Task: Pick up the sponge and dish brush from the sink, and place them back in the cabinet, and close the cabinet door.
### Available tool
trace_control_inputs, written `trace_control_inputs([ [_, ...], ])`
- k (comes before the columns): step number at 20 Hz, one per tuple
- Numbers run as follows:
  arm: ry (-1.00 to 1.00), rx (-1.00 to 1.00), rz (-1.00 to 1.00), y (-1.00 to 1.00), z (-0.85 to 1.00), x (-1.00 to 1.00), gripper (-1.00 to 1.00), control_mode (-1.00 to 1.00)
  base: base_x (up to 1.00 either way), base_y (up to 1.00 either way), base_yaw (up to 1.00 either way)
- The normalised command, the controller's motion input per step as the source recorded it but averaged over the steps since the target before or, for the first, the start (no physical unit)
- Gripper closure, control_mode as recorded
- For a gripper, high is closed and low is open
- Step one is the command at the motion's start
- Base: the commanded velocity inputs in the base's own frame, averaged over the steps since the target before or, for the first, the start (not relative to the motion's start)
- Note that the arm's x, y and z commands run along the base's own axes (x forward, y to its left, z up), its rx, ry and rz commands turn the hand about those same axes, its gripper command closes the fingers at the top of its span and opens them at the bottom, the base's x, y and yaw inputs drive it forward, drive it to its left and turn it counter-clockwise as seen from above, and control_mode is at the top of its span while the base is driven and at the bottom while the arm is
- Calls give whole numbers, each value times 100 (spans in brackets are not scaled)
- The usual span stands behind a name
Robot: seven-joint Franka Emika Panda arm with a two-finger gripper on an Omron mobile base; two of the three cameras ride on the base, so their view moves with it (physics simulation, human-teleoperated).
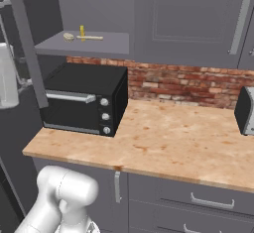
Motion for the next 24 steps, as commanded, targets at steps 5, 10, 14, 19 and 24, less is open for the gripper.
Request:
trace_control_inputs([
  [5, 0, 0, -13, -36, 0, 40, -100, -100, 0, 0, 0],
  [10, 0, 0, -9, -33, 0, 48, -100, -100, 0, 0, 0],
  [14, 1, 0, -5, -34, 0, 51, -100, -100, 0, 0, 0],
  [19, 0, 0, -4, -38, 0, 49, -100, -100, 0, 0, 0],
  [24, 5, 0, -1, -39, 0, 48, -100, -100, 0, 0, 0],
])
